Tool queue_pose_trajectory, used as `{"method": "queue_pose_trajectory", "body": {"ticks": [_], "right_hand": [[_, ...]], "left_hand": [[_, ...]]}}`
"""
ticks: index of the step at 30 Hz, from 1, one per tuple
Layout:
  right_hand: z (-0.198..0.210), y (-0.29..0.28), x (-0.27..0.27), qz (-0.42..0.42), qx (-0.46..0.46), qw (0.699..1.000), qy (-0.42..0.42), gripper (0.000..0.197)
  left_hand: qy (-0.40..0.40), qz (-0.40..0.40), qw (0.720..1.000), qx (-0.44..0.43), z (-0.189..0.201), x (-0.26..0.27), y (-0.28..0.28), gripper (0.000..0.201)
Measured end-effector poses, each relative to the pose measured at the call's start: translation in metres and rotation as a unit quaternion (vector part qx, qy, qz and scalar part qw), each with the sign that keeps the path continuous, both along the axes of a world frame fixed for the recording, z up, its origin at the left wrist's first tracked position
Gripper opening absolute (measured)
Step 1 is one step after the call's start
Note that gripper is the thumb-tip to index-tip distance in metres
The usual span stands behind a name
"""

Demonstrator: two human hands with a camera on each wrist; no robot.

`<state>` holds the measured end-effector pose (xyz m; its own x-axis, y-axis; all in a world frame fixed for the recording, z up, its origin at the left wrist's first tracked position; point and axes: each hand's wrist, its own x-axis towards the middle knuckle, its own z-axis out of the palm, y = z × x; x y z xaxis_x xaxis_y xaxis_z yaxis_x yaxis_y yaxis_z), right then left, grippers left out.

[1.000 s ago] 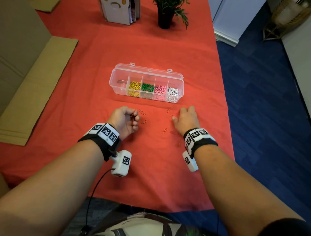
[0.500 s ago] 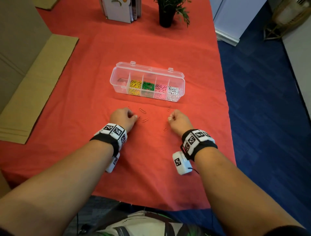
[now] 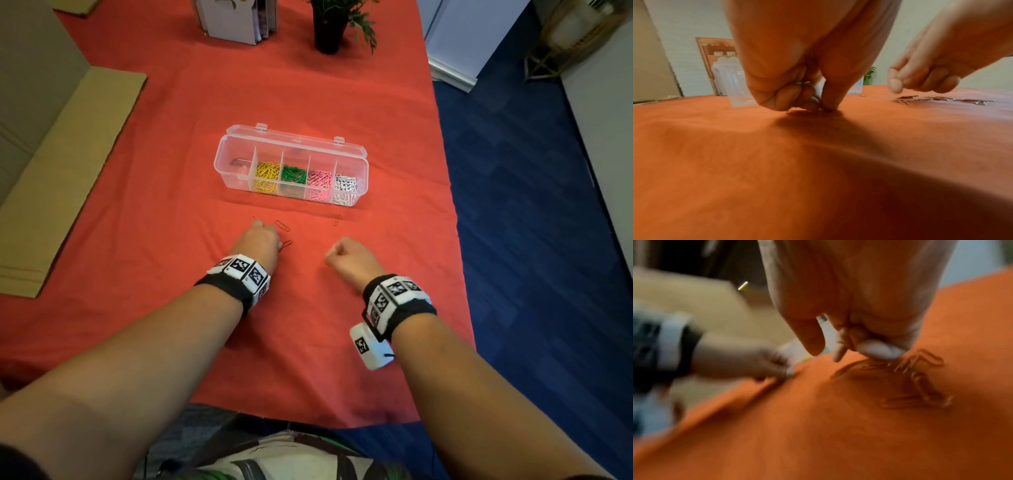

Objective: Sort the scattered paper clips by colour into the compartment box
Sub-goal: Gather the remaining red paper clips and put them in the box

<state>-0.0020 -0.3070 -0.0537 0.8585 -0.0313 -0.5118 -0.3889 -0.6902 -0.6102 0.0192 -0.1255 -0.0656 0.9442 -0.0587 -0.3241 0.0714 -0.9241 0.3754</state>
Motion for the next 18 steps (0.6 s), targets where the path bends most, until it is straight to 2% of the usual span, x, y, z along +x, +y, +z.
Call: {"method": "queue_pose_trajectory", "body": {"ticks": [2, 4, 8, 10, 13, 15, 16, 18], "right_hand": [[-0.009, 0.005, -0.006, 0.126, -0.150, 0.979, -0.048, 0.027], [-0.013, 0.012, -0.012, 0.181, -0.239, 0.950, -0.092, 0.031], [-0.012, 0.022, -0.021, 0.221, -0.314, 0.913, -0.137, 0.025], [-0.012, 0.022, -0.021, 0.221, -0.302, 0.919, -0.122, 0.026], [-0.007, 0.018, -0.009, 0.138, -0.151, 0.978, -0.033, 0.024], [0.000, 0.012, -0.003, 0.022, 0.000, 0.999, 0.032, 0.020], [0.004, 0.008, -0.002, -0.062, 0.101, 0.990, 0.071, 0.020], [0.011, -0.002, -0.005, -0.222, 0.296, 0.923, 0.109, 0.022]], "left_hand": [[0.004, -0.009, 1.000, 0.017, 0.001, -0.001, -0.002, 0.027], [0.011, 0.002, 1.000, 0.012, 0.003, -0.004, -0.002, 0.028], [0.017, 0.051, 0.996, -0.071, 0.000, -0.007, 0.003, 0.021], [0.011, 0.081, 0.991, -0.106, 0.004, -0.008, 0.006, 0.018], [-0.011, 0.132, 0.985, -0.115, 0.010, -0.006, 0.015, 0.019], [-0.021, 0.136, 0.987, -0.086, 0.008, -0.006, 0.021, 0.020], [-0.018, 0.129, 0.989, -0.069, 0.008, -0.006, 0.024, 0.022], [-0.004, 0.112, 0.993, -0.042, 0.008, -0.009, 0.025, 0.030]]}}
